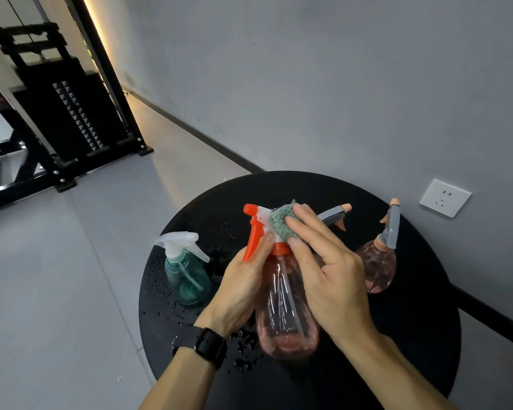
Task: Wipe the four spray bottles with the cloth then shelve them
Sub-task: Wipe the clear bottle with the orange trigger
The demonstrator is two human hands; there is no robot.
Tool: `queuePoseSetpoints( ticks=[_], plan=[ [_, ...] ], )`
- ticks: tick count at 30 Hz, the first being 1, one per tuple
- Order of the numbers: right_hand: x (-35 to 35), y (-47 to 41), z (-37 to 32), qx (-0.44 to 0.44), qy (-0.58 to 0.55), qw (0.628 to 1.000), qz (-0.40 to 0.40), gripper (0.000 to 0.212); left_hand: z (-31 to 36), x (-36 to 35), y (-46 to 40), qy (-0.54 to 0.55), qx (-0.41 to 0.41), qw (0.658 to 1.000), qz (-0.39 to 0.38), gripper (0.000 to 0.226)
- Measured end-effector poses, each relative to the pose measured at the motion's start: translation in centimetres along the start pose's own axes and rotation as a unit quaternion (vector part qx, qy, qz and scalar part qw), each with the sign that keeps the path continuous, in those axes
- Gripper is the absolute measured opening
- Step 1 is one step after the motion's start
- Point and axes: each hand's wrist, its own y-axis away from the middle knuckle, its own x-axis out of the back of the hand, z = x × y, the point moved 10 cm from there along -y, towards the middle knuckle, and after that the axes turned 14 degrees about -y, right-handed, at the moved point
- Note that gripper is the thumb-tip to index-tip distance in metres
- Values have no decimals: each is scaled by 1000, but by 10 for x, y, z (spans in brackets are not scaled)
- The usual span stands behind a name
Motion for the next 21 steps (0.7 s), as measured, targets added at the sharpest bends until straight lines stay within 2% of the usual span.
queuePoseSetpoints(
  ticks=[8, 15, 21],
  plan=[
    [-11, 9, 22, -94, 12, 994, -60, 33, 5, 13, 2, -45, -19, 999, 22, 32],
    [-8, 10, 28, -115, 0, 992, -58, 33, 12, 6, 7, -102, -39, 994, 12, 29],
    [-10, 11, 27, -122, -21, 991, -60, 33, 8, 17, 2, -85, -40, 994, 62, 28]
  ],
)
